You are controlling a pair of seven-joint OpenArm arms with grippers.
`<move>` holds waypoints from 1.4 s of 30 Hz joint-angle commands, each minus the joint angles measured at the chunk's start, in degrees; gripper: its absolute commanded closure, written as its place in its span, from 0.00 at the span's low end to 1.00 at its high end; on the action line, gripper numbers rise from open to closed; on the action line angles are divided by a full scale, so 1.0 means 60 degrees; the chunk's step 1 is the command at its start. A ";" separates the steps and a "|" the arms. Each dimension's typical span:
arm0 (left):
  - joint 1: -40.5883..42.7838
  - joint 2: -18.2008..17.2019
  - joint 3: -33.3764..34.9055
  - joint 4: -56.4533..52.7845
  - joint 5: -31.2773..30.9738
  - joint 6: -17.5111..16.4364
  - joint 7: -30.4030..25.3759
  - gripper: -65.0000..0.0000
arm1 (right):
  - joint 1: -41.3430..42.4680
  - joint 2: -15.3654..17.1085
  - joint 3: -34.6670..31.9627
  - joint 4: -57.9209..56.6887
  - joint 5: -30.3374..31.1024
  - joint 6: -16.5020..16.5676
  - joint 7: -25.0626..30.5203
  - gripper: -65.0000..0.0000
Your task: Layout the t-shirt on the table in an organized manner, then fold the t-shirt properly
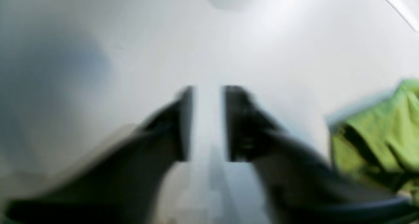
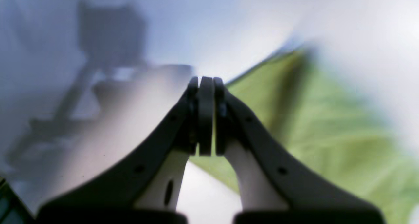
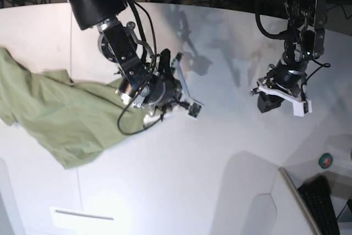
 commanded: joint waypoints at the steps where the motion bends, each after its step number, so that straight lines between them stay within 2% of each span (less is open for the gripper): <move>1: -0.0130 -0.0129 0.0187 0.0134 0.0022 -0.0041 -0.0204 0.51 | 0.0323 0.0072 0.0098 0.0892 -0.0077 -0.0120 -0.0138 1.00; 4: -0.0438 -0.0143 0.1608 0.0149 0.0036 -0.0041 -0.0204 0.22 | 0.0294 0.0424 0.0157 0.2738 -0.0077 -0.0120 -0.0987 1.00; 5: -0.0614 -0.0143 0.2238 0.0134 0.0022 -0.0041 -0.0204 0.16 | 0.0294 0.0643 0.0157 0.3265 -0.0077 -0.0120 -0.1236 1.00; 6: -0.0760 -0.0143 0.2766 0.0090 0.0007 -0.0041 -0.0204 0.14 | 0.0279 0.0819 0.0157 0.3617 -0.0077 -0.0120 -0.1398 1.00; 9: -0.1082 0.0208 0.4011 -0.0291 -0.0008 -0.0041 -0.0204 0.13 | 0.0162 0.1317 0.0304 0.4247 -0.0077 -0.0120 -0.1617 1.00; 14: -0.1244 0.1248 0.4348 -0.1214 -0.0008 -0.0041 -0.0087 0.13 | -0.0131 0.1420 0.1622 0.4291 -0.0077 -0.0105 -0.1324 1.00; 18: -0.1669 0.1835 0.4348 -0.1698 0.0051 -0.0041 0.1612 0.13 | -0.0189 0.1449 0.2648 0.4276 -0.0077 -0.0105 -0.1310 1.00; 20: -0.1947 0.2069 0.4348 -0.2108 0.0051 -0.0041 0.2052 0.13 | -0.0189 0.1449 0.3175 0.4262 -0.0063 -0.0105 -0.1310 1.00; 24: -0.2445 0.2509 0.4422 -0.3265 0.0051 -0.0041 0.2184 0.14 | -0.0204 0.1449 0.4142 0.4262 -0.0033 -0.0091 -0.1310 1.00; 27: -0.2782 0.2670 0.5242 -0.3998 0.0051 -0.0041 0.2140 0.15 | -0.0336 0.1684 0.4699 0.3939 -0.0033 -0.0091 -0.1295 1.00; 28: -0.2899 0.2728 0.5535 -0.4203 0.0051 -0.0041 0.2140 0.19 | -0.0409 0.1845 0.4787 0.3749 -0.0033 -0.0091 -0.1295 1.00; 30: -0.3017 0.2743 0.5799 -0.4467 0.0051 -0.0041 0.2111 0.38 | -0.0600 0.2050 0.4846 0.3441 -0.0033 -0.0091 -0.1295 1.00; 32: -0.3061 0.2743 0.5784 -0.4599 0.0051 -0.0041 0.2111 0.67 | -0.0937 0.2226 0.5095 0.3309 -0.0033 -0.0091 -0.1251 1.00; 34: -0.3104 0.2684 0.5770 -0.4569 0.0051 -0.0041 0.2111 1.00 | -0.1288 0.2226 0.5696 0.3265 -0.0048 -0.0091 -0.0885 1.00; 37: -0.3178 0.2406 0.5579 -0.3998 0.0051 -0.0041 0.2155 1.00 | -0.1889 0.2211 0.6457 0.3280 -0.0077 -0.0091 -0.0533 1.00; 39: -0.3178 0.2274 0.5389 -0.3514 0.0066 -0.0041 0.2169 1.00 | -0.2329 0.2328 0.6501 0.3280 -0.0092 -0.0091 -0.1031 1.00; 42: -0.3236 0.2025 0.5389 -0.2958 0.0066 -0.0026 0.2184 1.00 | -0.2827 0.2416 0.6545 0.3280 -0.0033 -0.0091 -0.1192 0.58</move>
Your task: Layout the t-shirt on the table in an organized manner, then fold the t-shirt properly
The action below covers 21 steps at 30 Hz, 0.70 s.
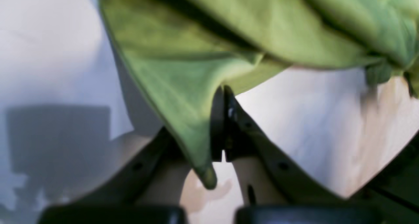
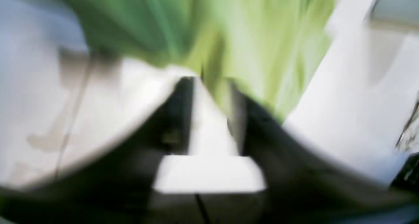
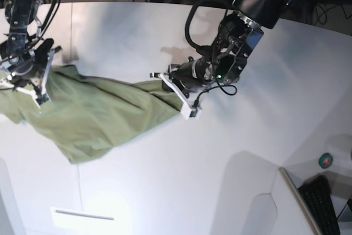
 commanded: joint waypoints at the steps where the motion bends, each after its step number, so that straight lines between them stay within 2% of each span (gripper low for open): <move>1: -0.0169 0.0109 0.0015 0.0344 -0.0127 -0.0048 -0.0137 1.00 | 0.0058 0.0070 0.0047 0.0151 0.0018 -0.0051 0.0448 0.48; 2: -0.0169 0.0094 0.0030 0.0417 -0.0127 -0.0048 -0.0122 1.00 | -0.0060 0.0056 0.0017 0.0078 0.0018 -0.0065 0.0771 0.45; 5: -0.0140 0.0079 0.0030 0.0402 -0.0127 -0.0019 -0.0122 1.00 | -0.0265 -0.0281 -0.0012 -0.0552 -0.0026 -0.0080 0.1503 0.50; 9: -0.0067 0.0079 0.0059 0.0417 -0.0127 0.0890 -0.0122 1.00 | -0.0191 -0.0487 -0.0012 -0.1461 -0.0026 -0.0109 0.2133 0.50; 11: -0.0052 0.0079 0.0059 0.0417 -0.0127 0.1095 -0.0122 1.00 | 0.0014 -0.0501 -0.0012 -0.1783 -0.0026 -0.0109 0.2280 0.50; 16: -0.0081 0.0079 0.0045 0.0490 -0.0127 0.1110 0.0493 1.00 | 0.0336 -0.0574 -0.0012 -0.1871 -0.0041 -0.0109 0.2280 0.50; 21: -0.0067 0.0050 0.0045 0.0505 -0.0127 0.1110 0.0508 1.00 | 0.0482 -0.0897 -0.0012 -0.1871 -0.1125 -0.0109 0.2368 0.50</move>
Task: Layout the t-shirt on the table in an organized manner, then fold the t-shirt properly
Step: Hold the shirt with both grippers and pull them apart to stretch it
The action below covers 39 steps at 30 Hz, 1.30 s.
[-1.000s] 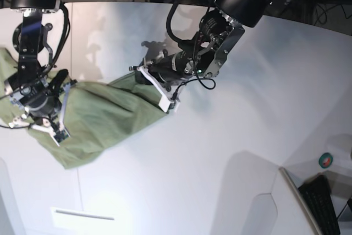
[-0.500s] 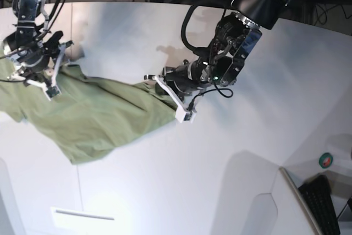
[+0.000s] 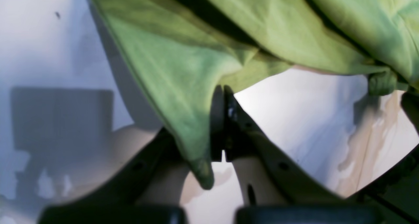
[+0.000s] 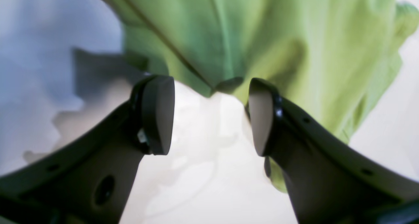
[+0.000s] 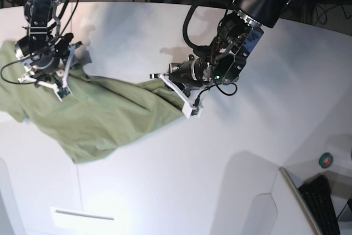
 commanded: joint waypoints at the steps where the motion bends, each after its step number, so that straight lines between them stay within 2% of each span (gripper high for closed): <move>1: -0.0150 -0.0016 -0.0017 0.0206 -0.0087 -0.0074 -0.0097 1.00 | 0.0356 -0.0026 0.0014 -0.0226 0.0015 -0.0037 0.0145 0.50; 7: -0.0136 -0.0118 -0.0002 0.0367 -0.0087 -0.0074 -0.0082 1.00 | 0.1294 0.0032 0.0028 -0.1809 -0.0029 -0.0037 0.0145 0.51; 8: -0.0121 -0.0221 -0.0002 0.0426 -0.0087 -0.0074 -0.0082 1.00 | 0.1294 0.0032 0.0043 -0.1824 -0.0029 -0.0037 0.0145 0.56; 9: -0.0121 -0.0279 -0.0002 0.0470 -0.0087 -0.0074 -0.0082 1.00 | 0.1265 0.0032 0.0028 -0.1794 -0.0058 -0.0022 0.0131 0.65; 11: -0.0121 -0.0353 -0.0046 0.0631 -0.0087 -0.0060 -0.0082 1.00 | 0.1235 0.0032 0.0028 -0.1662 -0.0073 0.0007 0.0058 0.93; 12: -0.0121 -0.0470 -0.0046 0.0763 -0.0087 -0.0030 -0.0082 1.00 | 0.1191 0.0032 0.0028 -0.1501 -0.0073 0.0007 0.0043 1.00; 14: -0.0180 -0.0851 -0.0032 0.1115 -0.0087 0.0336 -0.0082 1.00 | 0.0898 0.0032 0.0058 -0.0783 -0.0073 0.0007 -0.0235 1.00; 18: -0.0663 -0.1833 -0.0002 0.1950 -0.0073 0.1743 -0.0038 1.00 | 0.0781 0.0237 -0.0089 0.0931 -0.0073 0.0022 -0.1071 1.00; 20: -0.1088 -0.2243 -0.0032 0.2331 -0.0073 0.2153 0.0475 1.00 | 0.1060 0.0384 -0.0573 0.1459 -0.0073 0.0022 -0.1466 1.00; 22: -0.1791 -0.2463 -0.0032 0.2770 -0.0073 0.2504 0.1266 1.00 | 0.1441 0.0809 -0.1188 0.1854 -0.0073 0.0022 -0.1994 1.00; 25: -0.2920 -0.2404 -0.0017 0.3107 -0.0073 0.2622 0.2306 1.00 | 0.2466 0.1322 -0.1994 0.1942 -0.0073 0.0022 -0.2433 1.00; 27: -0.3681 -0.2345 -0.0017 0.2946 -0.0073 0.2622 0.2585 1.00 | 0.3243 0.1483 -0.2331 0.1795 -0.0073 0.0022 -0.2419 1.00; 31: -0.5381 -0.2082 0.0584 0.1979 0.0250 0.2622 0.2599 1.00 | 0.5177 0.1717 -0.2624 0.0506 -0.0073 0.0022 -0.2375 1.00; 34: -0.6524 -0.1569 0.1082 0.1071 0.1173 0.2622 0.2365 1.00 | 0.6510 0.1805 -0.2580 -0.0563 -0.0073 0.0022 -0.1525 1.00; 37: -0.7344 -0.0968 0.0584 0.0455 0.2067 0.2329 0.1720 1.00 | 0.7624 0.2025 -0.2551 -0.0944 -0.0307 0.0022 -0.1144 1.00; 39: -0.7696 -0.0602 -0.0046 0.0323 0.2228 0.1874 0.1530 1.00 | 0.8049 0.2142 -0.2595 -0.0944 -0.0879 0.0022 -0.1115 1.00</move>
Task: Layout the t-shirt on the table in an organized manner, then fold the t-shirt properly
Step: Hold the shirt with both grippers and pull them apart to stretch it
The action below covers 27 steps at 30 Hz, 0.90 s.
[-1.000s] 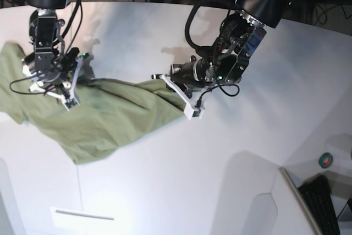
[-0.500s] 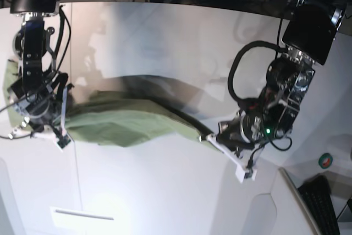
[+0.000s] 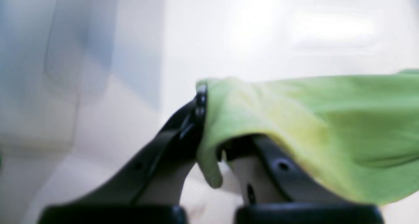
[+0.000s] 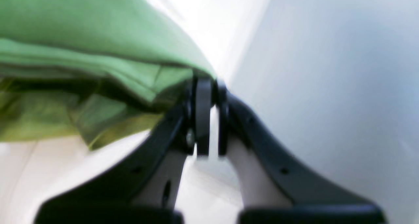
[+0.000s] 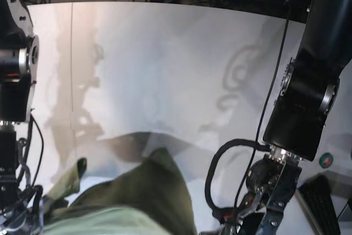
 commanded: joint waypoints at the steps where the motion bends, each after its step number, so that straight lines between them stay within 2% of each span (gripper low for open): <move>1: -0.0480 -0.0011 -0.0456 0.0112 0.0202 -0.0028 -0.0281 1.00 | 0.0414 0.0128 0.0054 0.0185 -0.0337 -0.0160 0.0073 1.00; 4: -0.0421 0.0194 -0.0925 0.0405 0.0217 -0.0160 -0.0281 1.00 | 0.0223 0.0128 0.0068 0.0595 -0.0792 -0.0160 0.0073 1.00; 8: 0.0839 -0.0011 -0.0969 0.1548 0.0217 -0.0160 -0.0266 1.00 | -0.1198 0.0069 0.0054 0.1401 -0.0777 -0.0160 0.0058 1.00; 12: 0.2846 -0.0758 -0.1072 0.2456 0.0232 -0.0160 -0.0266 1.00 | -0.2883 -0.0502 0.0068 0.1445 -0.0762 -0.0160 0.0132 1.00; 18: 0.5527 -0.1886 -0.1086 0.2999 0.0232 -0.0131 -0.0295 1.00 | -0.4626 -0.1513 0.0142 0.0185 -0.0367 -0.0204 0.1318 1.00; 22: 0.6890 -0.2004 -0.1086 0.2940 0.0246 -0.0131 -0.0310 1.00 | -0.5227 -0.2085 0.0420 -0.0313 -0.0308 -0.0189 0.1128 1.00; 24: 0.7388 -0.2018 -0.1086 0.2969 0.0671 -0.0131 -0.0310 1.00 | -0.5462 -0.2436 0.0581 -0.0269 -0.0308 -0.0145 0.0981 1.00; 26: 0.7798 -0.1974 -0.1101 0.2999 0.1492 -0.0131 -0.0310 1.00 | -0.5755 -0.2539 0.0493 0.0200 -0.0308 0.0177 0.0703 1.00; 27: 0.7945 -0.1960 -0.1101 0.2984 0.1902 -0.0131 -0.0310 1.00 | -0.5916 -0.2554 0.0405 0.0581 -0.0308 0.0499 0.0527 0.88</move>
